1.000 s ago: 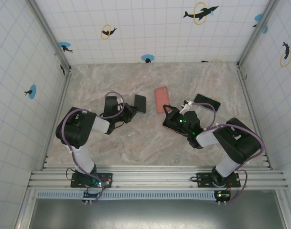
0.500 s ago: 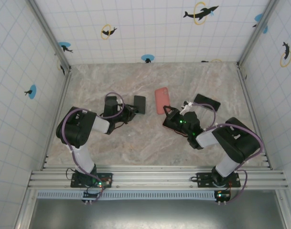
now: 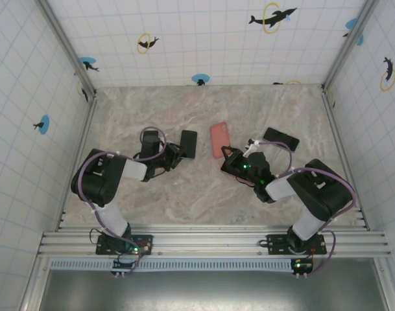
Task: Take the phone out of the phone case
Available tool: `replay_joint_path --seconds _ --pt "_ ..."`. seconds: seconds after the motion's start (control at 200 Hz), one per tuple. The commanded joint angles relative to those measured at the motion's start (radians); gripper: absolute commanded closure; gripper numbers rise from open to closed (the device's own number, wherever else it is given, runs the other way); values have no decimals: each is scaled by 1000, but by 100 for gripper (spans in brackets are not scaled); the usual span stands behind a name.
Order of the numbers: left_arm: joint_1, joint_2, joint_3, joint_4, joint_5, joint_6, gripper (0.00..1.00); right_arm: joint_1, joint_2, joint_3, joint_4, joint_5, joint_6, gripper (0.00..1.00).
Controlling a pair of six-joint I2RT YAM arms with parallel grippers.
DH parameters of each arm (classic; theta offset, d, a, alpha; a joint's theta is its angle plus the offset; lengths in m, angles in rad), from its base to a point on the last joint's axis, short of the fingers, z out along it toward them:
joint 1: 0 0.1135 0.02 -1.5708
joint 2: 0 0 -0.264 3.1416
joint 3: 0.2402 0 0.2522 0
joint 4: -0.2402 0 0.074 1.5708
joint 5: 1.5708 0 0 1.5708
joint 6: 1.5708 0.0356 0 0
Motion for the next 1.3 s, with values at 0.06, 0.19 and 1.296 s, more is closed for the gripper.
replay_joint_path --seconds 0.06,0.19,1.296 --pt "7 -58 -8 -57 -26 50 48 9 14 30 -9 16 -13 100" --pt "8 -70 -10 -83 -34 63 46 8 27 44 -17 10 -18 100" --pt "0 -275 60 -244 -16 167 29 118 260 352 -362 228 21 97"
